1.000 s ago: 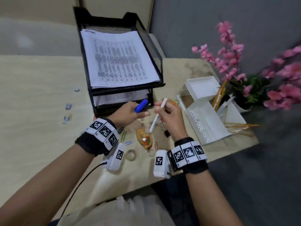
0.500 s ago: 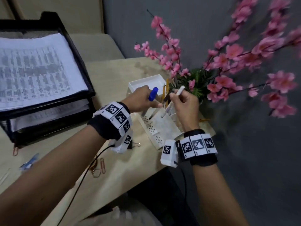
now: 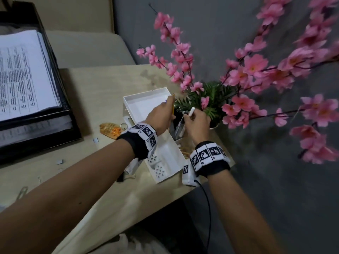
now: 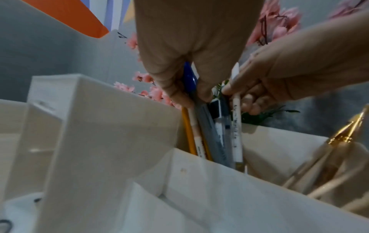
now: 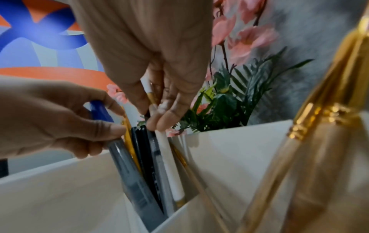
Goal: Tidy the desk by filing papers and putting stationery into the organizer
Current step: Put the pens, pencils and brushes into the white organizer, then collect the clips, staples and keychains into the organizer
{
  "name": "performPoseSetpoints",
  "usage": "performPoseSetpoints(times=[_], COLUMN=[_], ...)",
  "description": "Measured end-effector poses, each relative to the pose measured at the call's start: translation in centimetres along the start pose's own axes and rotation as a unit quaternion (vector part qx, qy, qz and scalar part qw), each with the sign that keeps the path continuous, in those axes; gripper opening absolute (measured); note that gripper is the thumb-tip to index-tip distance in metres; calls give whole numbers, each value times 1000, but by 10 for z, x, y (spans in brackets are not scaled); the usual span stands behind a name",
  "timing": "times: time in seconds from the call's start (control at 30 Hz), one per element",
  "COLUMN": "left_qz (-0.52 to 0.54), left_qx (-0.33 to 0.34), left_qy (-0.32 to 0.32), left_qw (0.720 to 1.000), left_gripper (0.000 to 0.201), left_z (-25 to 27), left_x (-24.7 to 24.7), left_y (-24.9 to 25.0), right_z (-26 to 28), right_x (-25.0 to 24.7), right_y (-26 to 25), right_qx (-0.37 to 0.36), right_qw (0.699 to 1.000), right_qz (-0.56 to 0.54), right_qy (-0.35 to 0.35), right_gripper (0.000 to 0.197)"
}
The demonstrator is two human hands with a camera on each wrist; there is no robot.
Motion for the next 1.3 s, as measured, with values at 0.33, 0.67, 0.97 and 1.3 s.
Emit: performPoseSetpoints(times=[0.33, 0.67, 0.97, 1.3], left_qz=[-114, -64, -132, -39], left_qx=[-16, 46, 69, 26], left_qy=[48, 61, 132, 1], left_qw=[992, 995, 980, 999], left_gripper=[72, 47, 61, 77], left_z=[-8, 4, 7, 12], left_x=[20, 29, 26, 0], left_y=[9, -2, -14, -19], right_z=[-2, 10, 0, 7], right_x=[-1, -10, 0, 23], right_y=[11, -8, 8, 4], right_qx=[45, -8, 49, 57], right_qw=[998, 996, 989, 985], right_qz=[15, 86, 60, 64], right_qy=[-44, -27, -124, -152], right_gripper=[16, 19, 18, 33])
Point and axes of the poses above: each hand's wrist, its own z-axis away from the middle knuckle, its own x-axis out of the palm, y = z × x, the point moved 1 cm from there along -z, towards the middle knuckle, and after that the axes turned 8 degrees about -y, right-handed, at the moved point
